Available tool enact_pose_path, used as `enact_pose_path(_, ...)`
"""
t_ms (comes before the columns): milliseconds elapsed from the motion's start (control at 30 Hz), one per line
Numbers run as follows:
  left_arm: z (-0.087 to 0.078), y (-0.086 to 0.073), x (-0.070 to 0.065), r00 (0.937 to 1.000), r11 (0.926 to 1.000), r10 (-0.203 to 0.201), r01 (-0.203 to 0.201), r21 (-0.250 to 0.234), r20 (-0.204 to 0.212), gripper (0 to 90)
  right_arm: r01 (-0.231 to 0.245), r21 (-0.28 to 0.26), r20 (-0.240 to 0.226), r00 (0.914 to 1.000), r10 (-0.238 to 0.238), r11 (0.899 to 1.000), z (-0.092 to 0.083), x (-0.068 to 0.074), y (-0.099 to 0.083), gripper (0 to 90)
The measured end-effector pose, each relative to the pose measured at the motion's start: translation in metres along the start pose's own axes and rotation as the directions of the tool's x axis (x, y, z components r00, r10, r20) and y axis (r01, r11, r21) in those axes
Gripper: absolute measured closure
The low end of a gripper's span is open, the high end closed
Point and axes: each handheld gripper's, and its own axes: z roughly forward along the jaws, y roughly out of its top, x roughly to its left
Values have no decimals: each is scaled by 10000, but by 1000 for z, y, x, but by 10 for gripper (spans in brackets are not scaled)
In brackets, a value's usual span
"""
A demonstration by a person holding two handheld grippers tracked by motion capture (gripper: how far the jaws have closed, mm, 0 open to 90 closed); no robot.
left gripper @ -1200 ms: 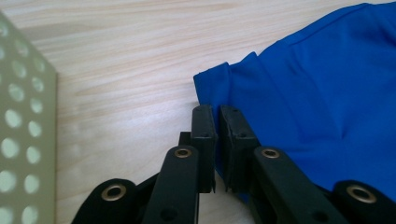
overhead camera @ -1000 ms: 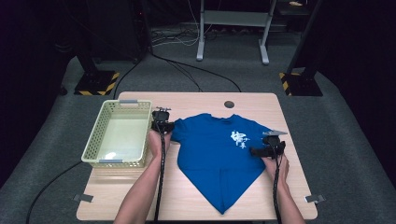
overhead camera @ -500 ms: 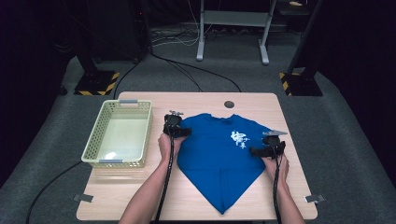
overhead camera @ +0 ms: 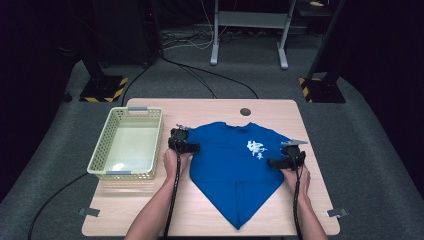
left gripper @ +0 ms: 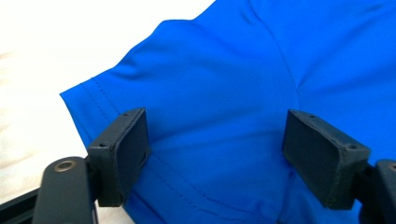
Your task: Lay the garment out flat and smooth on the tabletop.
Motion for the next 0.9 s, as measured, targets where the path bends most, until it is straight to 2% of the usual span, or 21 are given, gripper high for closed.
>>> enact_pose_path(67, -7, 3, -3, 9999, 9992, 66, -62, -400, 109, 159, -49, -400, 121, 9999, 54, 9992, -8, 0, 4, 0)
enact_pose_path(133, -11, 9, -14, 9989, 9973, 368, -349, -640, 291, 156, -155, -560, 34, 9999, 158, 9983, -12, 1, 12, 0)
enact_pose_path(167, -10, 11, -19, 9977, 9968, 526, -499, -627, 418, 153, -104, -506, 29, 9999, 106, 9987, -12, 3, 17, 0)
enact_pose_path(233, -6, 14, -29, 9960, 9956, 805, -785, -506, 399, 146, 24, -253, 160, 9999, -20, 9997, -6, 6, 26, 0)
enact_pose_path(300, 3, 13, -34, 9951, 9958, 907, -901, -172, 390, 142, -13, 197, 224, 9997, 8, 9998, 5, 7, 32, 0)
enact_pose_path(400, 15, 7, -29, 9972, 9973, 661, -671, 285, 343, 117, -97, 664, 286, 9996, 78, 9977, 19, 7, 33, 0)
enact_pose_path(467, 15, 6, -25, 9978, 9978, 635, -639, 196, 211, 100, -146, 815, 323, 9994, 120, 9966, 26, 6, 32, 0)
enact_pose_path(533, 17, 6, -20, 9967, 9964, 815, -816, 236, 56, 96, -194, 687, 344, 9993, 170, 9975, 27, 6, 32, 0)
enact_pose_path(667, 19, 6, -7, 9985, 9987, 519, -519, 8, -180, 63, -153, 772, 288, 9995, 131, 9969, 30, 6, 36, 0)
enact_pose_path(800, 21, 6, -3, 9985, 9986, 509, -512, -143, -215, 40, -154, 901, 285, 9995, 129, 9958, 35, 5, 42, 0)
enact_pose_path(900, 24, 12, -1, 9986, 9988, 482, -481, 81, -232, 24, -188, 981, 301, 9994, 159, 9950, 38, 4, 47, 0)
